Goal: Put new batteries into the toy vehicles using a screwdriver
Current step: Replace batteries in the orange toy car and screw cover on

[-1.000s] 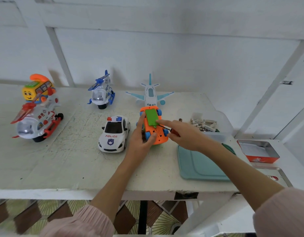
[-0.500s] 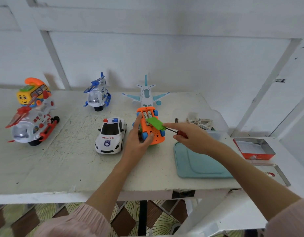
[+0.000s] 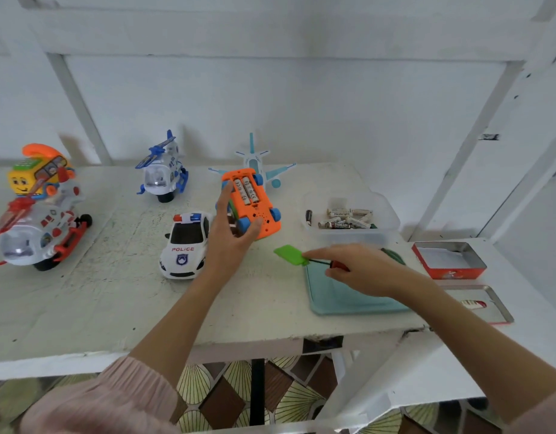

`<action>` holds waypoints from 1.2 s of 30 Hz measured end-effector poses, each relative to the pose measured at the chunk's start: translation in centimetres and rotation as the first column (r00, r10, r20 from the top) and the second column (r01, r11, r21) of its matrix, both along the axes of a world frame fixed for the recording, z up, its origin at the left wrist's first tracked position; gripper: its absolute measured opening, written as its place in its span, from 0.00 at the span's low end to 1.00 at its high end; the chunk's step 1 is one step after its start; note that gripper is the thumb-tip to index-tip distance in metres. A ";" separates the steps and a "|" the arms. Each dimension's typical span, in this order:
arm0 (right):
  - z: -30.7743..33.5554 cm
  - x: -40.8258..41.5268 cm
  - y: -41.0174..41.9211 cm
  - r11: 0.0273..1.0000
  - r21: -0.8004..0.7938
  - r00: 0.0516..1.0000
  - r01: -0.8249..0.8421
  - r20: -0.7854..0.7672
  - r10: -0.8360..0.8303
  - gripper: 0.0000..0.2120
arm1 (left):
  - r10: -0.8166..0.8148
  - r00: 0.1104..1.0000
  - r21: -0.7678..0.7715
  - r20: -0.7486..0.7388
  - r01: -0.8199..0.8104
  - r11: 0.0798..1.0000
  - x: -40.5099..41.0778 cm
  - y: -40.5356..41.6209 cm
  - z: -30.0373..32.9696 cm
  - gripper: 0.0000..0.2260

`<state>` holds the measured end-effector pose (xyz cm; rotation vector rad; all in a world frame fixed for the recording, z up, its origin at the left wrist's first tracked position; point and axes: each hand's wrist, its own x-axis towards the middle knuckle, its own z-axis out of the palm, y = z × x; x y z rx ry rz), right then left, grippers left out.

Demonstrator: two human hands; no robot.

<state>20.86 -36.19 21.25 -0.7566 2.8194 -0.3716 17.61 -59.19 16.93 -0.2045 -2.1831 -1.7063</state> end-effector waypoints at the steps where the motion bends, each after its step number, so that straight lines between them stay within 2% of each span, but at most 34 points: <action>1: -0.1 -0.1 -0.8 0.999 0.025 1.000 -0.026 -0.001 0.026 0.21 | 0.000 1.000 -0.014 -0.006 0.000 1.000 -0.1 -0.2 0.0 0.33; 4: -0.4 -0.5 -3.5 0.989 0.103 0.994 -0.105 0.018 0.103 0.21 | -0.003 1.000 -0.064 -0.005 0.003 0.998 -0.4 -0.5 0.2 0.35; 7: -0.4 -0.9 -4.9 0.968 0.171 0.979 -0.181 0.123 0.162 0.22 | -0.019 1.000 -0.136 -0.024 0.015 0.991 -0.4 -1.2 0.2 0.35; 9: 0.0 -1.1 -4.9 0.969 0.161 0.964 -0.187 0.218 0.150 0.25 | -0.025 1.000 -0.164 -0.011 0.023 0.986 -0.3 -1.6 0.2 0.35; 12: 1.2 -1.3 -3.9 0.987 0.119 0.937 -0.108 0.345 0.061 0.27 | -0.024 1.000 -0.171 0.002 0.024 0.985 0.0 -1.9 0.2 0.36; 16: 3.4 -1.6 -2.1 0.979 0.203 0.940 -0.033 0.339 -0.039 0.15 | -0.027 1.000 -0.184 0.016 0.029 0.983 -0.3 -2.2 0.0 0.37; 19: 5.2 -1.6 -1.2 0.993 0.113 0.967 0.026 0.249 -0.053 0.08 | -0.035 0.999 -0.224 0.014 0.038 0.974 -0.5 -2.2 0.1 0.37; 21: 6.2 -1.6 -1.2 0.991 -0.101 0.995 0.088 0.057 -0.082 0.05 | -0.065 0.998 -0.244 -0.002 0.063 0.968 -0.6 -1.9 0.4 0.37; 23: 6.7 -1.8 -1.5 0.941 -0.322 0.979 0.109 -0.127 -0.157 0.04 | -0.101 0.995 -0.269 -0.022 0.092 0.959 -0.6 -1.5 0.6 0.37; 25: 6.8 -2.3 -1.7 0.903 -0.418 0.950 0.102 -0.229 -0.214 0.03 | -0.123 0.992 -0.297 -0.035 0.108 0.949 -0.7 -1.2 0.7 0.38; 28: 6.8 -2.8 -1.8 0.911 -0.397 0.919 0.113 -0.307 -0.248 0.03 | -0.152 0.987 -0.314 -0.053 0.128 0.941 -0.7 -0.7 0.9 0.38; 36: 6.7 -3.4 -1.3 0.924 -0.359 0.891 0.136 -0.364 -0.273 0.02 | -0.210 0.974 -0.355 -0.087 0.167 0.920 -1.0 0.1 1.8 0.37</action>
